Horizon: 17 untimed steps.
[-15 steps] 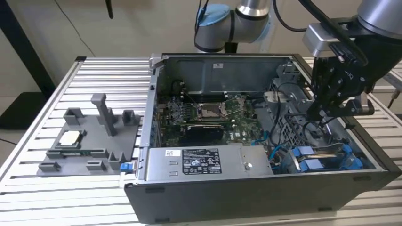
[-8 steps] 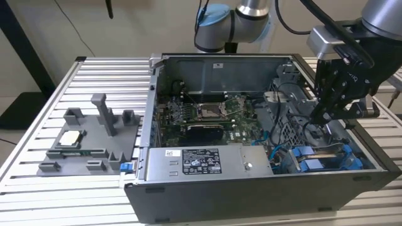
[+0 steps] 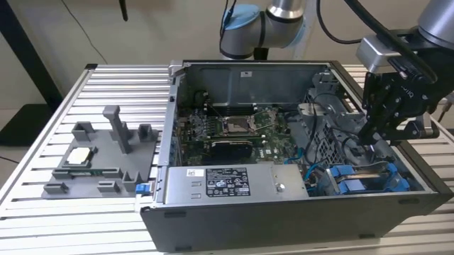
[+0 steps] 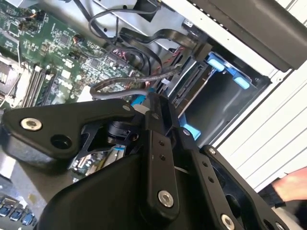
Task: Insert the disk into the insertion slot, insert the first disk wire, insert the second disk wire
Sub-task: 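Insert the first disk wire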
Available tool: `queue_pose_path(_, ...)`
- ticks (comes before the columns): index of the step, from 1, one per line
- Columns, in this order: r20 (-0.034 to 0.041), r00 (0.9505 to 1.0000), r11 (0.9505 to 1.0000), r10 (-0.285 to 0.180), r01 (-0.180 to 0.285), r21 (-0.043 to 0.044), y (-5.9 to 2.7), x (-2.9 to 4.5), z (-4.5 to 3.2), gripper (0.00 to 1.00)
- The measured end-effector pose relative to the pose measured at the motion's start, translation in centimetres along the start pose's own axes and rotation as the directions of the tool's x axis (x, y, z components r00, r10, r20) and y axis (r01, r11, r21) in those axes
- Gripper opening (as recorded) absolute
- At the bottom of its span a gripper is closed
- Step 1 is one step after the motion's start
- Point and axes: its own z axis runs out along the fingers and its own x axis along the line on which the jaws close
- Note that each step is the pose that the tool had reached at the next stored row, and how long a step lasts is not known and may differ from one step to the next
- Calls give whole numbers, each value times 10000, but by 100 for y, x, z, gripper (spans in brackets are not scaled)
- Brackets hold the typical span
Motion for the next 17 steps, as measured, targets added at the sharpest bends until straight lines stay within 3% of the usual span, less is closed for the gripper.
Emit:
queue_pose_path(4,-102,9999,10000,0,0,0,-19,8,19,19)
queue_pose_path(17,-116,9999,10000,-2,2,-1,-28,16,46,19)
